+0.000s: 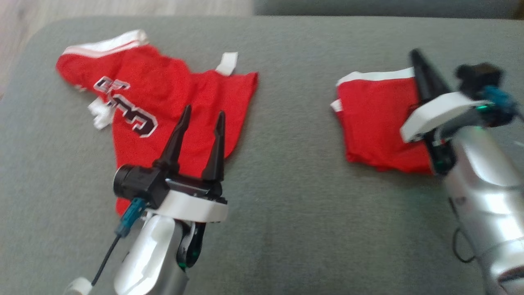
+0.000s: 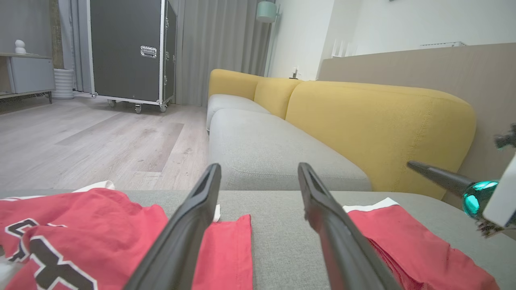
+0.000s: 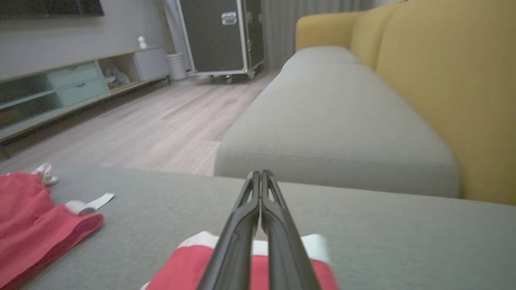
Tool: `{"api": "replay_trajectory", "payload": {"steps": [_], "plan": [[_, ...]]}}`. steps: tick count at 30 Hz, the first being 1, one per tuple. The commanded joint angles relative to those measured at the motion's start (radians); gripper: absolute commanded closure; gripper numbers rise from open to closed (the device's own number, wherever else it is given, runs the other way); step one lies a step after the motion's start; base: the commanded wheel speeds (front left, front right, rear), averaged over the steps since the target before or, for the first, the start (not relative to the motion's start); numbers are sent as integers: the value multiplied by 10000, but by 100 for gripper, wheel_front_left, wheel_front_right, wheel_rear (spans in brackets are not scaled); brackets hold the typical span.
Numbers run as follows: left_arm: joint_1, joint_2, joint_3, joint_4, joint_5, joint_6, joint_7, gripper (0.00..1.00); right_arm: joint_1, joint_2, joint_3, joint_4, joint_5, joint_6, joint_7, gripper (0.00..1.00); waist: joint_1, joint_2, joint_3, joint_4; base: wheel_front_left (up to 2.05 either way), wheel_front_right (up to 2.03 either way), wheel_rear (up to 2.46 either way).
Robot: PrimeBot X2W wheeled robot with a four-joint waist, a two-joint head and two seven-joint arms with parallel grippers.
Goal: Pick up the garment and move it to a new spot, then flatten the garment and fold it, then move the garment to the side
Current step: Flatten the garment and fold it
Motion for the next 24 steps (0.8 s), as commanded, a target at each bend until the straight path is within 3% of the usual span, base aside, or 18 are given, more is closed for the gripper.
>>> {"api": "replay_trajectory", "payload": {"steps": [1,7,12,13,14,19,24], "plan": [[-83,70,399,-304,60,-7,-51,0,280,-80,-28,-404,-64,19,-132,100,0,0,-391,-427,0,0,0],[278,70,864,-384,146,-123,-51,0,1419,-471,-1414,-2208,-632,19,-133,100,0,0,-963,-1243,0,0,0],[639,70,1175,-563,74,-139,-51,0,2582,95,-2215,-3547,-1185,19,-134,100,0,0,-1326,-1756,0,0,0],[722,70,1202,-553,78,-138,-51,0,2859,286,-2331,-3796,-1306,19,-134,33,0,0,-1397,-1833,0,0,0],[795,70,1216,-524,91,-147,-51,0,3153,495,-2421,-4023,-1436,19,-134,0,0,0,-1468,-1893,0,0,0],[1183,70,1256,-339,102,-179,-51,0,4625,1281,-2680,-4689,-1844,19,-135,0,0,0,-1843,-2060,0,0,0],[1461,70,1220,-184,185,-207,-51,0,5355,1487,-2882,-5052,-2050,19,-135,0,0,0,-1948,-2061,0,0,0]]}}
